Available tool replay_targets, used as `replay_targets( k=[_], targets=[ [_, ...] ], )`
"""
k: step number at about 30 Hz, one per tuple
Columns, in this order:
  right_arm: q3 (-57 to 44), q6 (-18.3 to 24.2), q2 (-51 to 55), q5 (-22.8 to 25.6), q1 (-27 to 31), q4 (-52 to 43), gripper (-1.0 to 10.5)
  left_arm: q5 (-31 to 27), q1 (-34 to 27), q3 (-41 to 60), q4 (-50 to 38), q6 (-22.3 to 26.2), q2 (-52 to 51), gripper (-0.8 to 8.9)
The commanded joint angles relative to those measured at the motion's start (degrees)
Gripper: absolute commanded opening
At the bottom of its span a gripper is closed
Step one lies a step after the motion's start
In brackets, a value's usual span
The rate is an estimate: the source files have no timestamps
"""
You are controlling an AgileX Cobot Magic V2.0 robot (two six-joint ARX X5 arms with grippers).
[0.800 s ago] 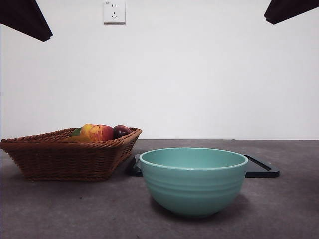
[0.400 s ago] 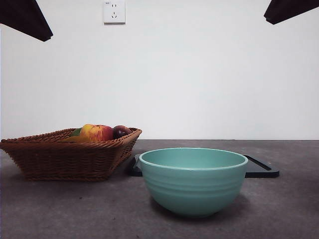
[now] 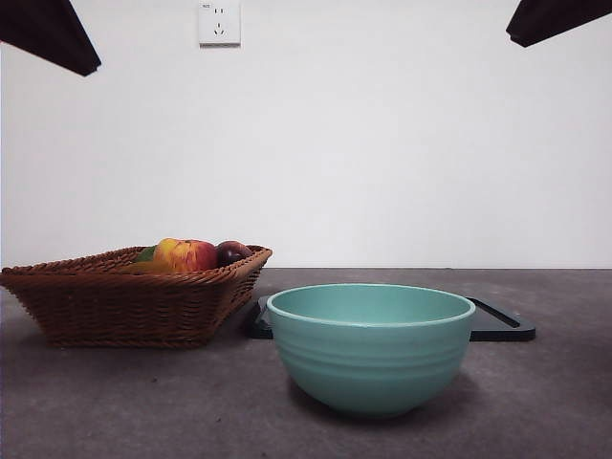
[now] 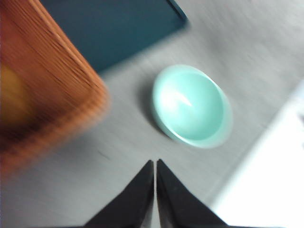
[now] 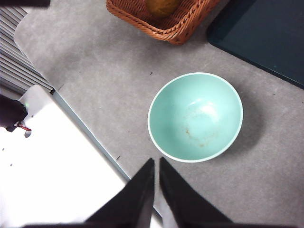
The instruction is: Pick up the wifruite, put it on the bowl, pick up the plate, put it on desk
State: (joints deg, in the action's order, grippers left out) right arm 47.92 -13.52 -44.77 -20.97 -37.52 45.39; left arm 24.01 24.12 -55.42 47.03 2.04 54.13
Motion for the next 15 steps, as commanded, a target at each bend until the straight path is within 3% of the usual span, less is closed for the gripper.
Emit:
replay_targets(
  k=[1,4,11,15],
  targets=[
    [0.90,0.52,-0.42,0.02,-0.50,-0.52,0.1,-3.69,-1.62,-0.42,-4.59,5.57,-2.69,0.08],
    [0.90,0.52,-0.42,0.02,-0.50,-0.52,0.1,-4.83,-5.46,1.11,-14.97,7.89,-6.84,0.07],
    [0.90,0.52,-0.42,0.02,-0.50,-0.52,0.1,-6.32,-16.57,13.16,-43.65,8.02,-18.91,0.07],
    [0.90,0.52,-0.42,0.02,-0.50,-0.55,0.1,-11.61,-20.83,21.53,-50.56,8.02,-25.83,0.07]
  ],
)
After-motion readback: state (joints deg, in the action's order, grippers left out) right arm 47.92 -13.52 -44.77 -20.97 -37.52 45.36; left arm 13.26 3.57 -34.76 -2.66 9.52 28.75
